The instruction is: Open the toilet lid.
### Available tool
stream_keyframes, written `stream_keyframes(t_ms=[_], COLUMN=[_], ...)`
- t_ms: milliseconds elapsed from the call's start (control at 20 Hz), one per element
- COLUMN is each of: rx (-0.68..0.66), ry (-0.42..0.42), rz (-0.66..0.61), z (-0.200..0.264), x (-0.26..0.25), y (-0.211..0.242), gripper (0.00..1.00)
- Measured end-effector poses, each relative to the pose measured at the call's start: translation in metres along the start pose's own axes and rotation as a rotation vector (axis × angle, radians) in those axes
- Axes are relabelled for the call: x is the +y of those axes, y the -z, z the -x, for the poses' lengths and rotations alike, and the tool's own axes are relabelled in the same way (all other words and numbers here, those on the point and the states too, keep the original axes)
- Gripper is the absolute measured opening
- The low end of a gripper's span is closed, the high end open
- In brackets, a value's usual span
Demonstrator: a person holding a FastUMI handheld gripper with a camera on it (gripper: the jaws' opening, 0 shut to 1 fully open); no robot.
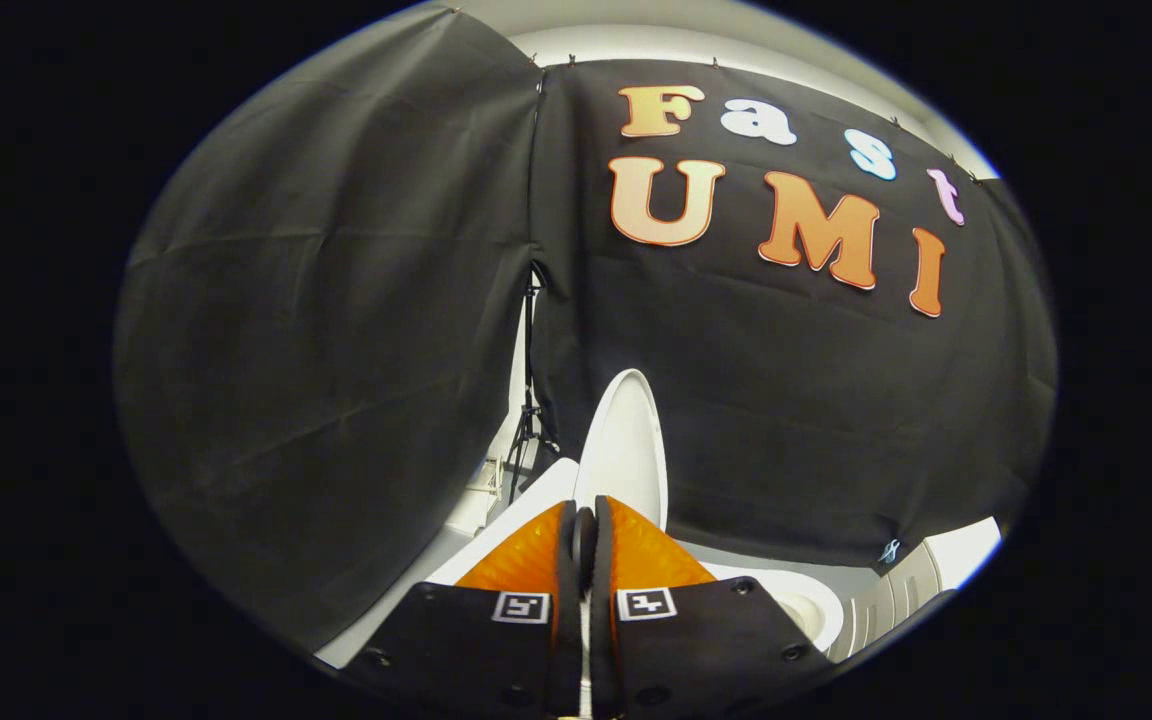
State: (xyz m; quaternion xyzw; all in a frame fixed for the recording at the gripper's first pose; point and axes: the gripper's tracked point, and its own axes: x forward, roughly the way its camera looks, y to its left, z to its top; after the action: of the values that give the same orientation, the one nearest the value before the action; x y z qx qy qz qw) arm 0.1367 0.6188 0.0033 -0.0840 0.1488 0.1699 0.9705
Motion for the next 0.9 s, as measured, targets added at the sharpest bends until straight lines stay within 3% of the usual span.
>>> stream_keyframes(t_ms=[50,300,450,600,900], rx=[0.003,0.011,-0.093,-0.189,-0.265], ry=[-0.016,-0.092,-0.102,-0.132,-0.103], rz=[-0.003,-0.015,-0.062,-0.121,-0.235], z=[0.000,0.006,0.022,0.044,0.081], x=[0.001,0.005,-0.009,-0.032,-0.138], y=[0.002,0.021,-0.011,-0.052,-0.095], gripper=[0.14,0.57,0.81,0.83,0.84])
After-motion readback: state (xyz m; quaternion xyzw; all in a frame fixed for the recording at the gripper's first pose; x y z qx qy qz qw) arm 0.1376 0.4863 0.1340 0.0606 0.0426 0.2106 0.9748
